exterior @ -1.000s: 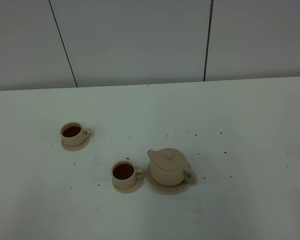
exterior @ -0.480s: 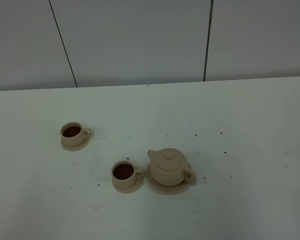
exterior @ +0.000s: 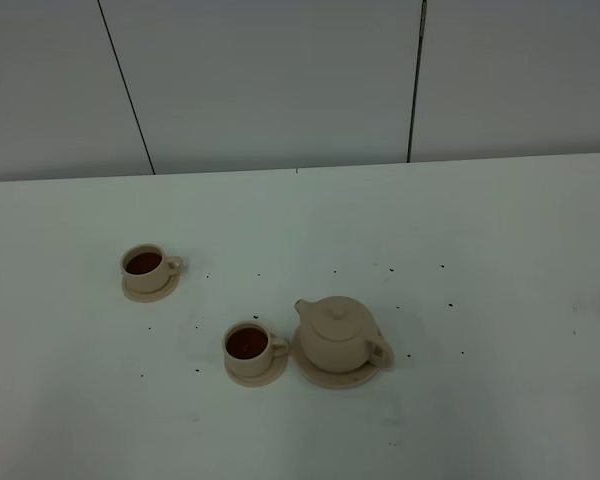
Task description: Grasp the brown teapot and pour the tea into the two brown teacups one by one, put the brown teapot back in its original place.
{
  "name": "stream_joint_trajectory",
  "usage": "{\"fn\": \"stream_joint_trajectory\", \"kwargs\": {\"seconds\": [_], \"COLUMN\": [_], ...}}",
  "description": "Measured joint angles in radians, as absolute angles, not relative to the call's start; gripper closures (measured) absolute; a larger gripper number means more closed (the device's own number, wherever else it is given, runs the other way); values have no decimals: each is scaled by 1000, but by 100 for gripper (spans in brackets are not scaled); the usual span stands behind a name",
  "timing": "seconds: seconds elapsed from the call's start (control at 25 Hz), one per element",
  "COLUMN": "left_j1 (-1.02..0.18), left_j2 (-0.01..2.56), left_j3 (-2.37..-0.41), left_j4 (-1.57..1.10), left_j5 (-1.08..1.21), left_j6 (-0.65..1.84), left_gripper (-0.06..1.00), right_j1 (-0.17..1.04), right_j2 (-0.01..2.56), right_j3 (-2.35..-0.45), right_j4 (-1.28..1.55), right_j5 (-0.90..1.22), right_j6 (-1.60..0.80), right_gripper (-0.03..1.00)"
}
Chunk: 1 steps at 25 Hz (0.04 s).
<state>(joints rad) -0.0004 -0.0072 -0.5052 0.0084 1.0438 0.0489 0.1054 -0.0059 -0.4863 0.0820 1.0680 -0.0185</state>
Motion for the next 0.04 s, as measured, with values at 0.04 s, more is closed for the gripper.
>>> {"fn": "stream_joint_trajectory", "kwargs": {"seconds": [0.04], "left_j1": [0], "left_j2": [-7], "left_j3": [-505], "left_j4": [8], "left_j5": [1044], "left_j6": [49], "left_gripper": [70], "right_j1": [105], "right_j2": [-6], "right_j3": [-486], "right_j4": [82], "right_j5": [1068], "right_j6": [-18], "right_gripper": [54]}}
